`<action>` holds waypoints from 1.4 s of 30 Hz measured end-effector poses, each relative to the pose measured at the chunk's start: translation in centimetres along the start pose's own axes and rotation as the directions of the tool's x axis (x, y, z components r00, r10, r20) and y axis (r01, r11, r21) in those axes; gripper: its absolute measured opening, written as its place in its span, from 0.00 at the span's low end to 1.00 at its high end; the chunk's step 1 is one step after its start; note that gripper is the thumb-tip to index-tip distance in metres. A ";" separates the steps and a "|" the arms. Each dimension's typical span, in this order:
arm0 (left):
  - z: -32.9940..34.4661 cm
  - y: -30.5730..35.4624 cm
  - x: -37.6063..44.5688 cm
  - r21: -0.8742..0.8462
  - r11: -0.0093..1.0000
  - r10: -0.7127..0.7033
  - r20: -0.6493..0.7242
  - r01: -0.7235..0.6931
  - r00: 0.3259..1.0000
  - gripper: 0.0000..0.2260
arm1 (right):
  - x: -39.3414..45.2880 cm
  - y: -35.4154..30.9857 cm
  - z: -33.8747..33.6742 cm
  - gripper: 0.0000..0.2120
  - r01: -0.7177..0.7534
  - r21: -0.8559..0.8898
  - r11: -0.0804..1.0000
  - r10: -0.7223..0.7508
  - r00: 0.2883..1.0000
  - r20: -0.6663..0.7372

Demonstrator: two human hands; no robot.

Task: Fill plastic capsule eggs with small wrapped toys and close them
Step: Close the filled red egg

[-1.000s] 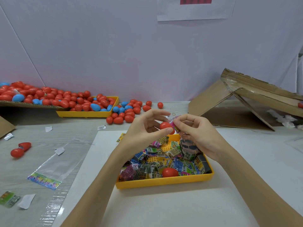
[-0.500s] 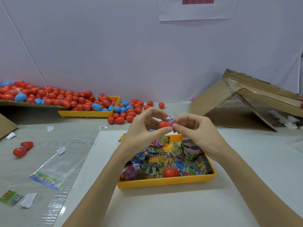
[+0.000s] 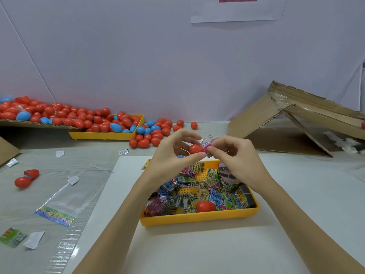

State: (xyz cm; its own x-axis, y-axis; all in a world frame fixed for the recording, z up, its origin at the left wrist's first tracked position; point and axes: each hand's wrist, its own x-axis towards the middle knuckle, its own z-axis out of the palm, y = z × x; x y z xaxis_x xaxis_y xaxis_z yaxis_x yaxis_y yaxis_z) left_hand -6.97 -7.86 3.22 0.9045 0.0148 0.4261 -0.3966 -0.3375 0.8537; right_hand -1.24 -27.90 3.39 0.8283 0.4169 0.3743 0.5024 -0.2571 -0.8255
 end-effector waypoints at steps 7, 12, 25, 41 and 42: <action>0.0 0.4 -0.2 -0.104 0.994 -0.034 -0.027 0.031 0.999 0.17 | 0.1 0.7 -0.4 0.12 -0.305 0.367 0.879 0.303 0.951 0.065; 0.1 0.7 -0.1 -0.123 0.992 -0.025 -0.018 0.023 1.000 0.14 | 0.4 0.7 -0.3 0.25 -0.349 0.453 0.821 0.329 0.936 0.124; 0.1 1.0 -0.2 -0.156 0.988 -0.023 -0.027 0.018 0.999 0.12 | 0.2 0.4 -0.3 0.19 -0.375 0.504 0.778 0.314 0.927 0.205; -0.4 1.0 -0.2 -0.181 0.983 -0.030 -0.020 0.026 0.999 0.11 | 0.2 0.0 -0.3 0.09 -0.393 0.592 0.703 0.290 0.919 0.266; -0.4 1.0 -0.2 -0.187 0.982 -0.032 -0.021 0.028 0.999 0.11 | 0.2 -0.1 -0.3 0.09 -0.400 0.591 0.700 0.292 0.916 0.275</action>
State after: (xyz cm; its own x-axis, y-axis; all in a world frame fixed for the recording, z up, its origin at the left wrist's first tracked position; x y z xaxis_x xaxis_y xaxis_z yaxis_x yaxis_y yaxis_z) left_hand -7.65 -7.88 4.13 0.9134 0.0456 0.4044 -0.3934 -0.1555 0.9061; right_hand -1.02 -28.01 3.63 0.8375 0.5462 -0.0142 -0.1264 0.1684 -0.9776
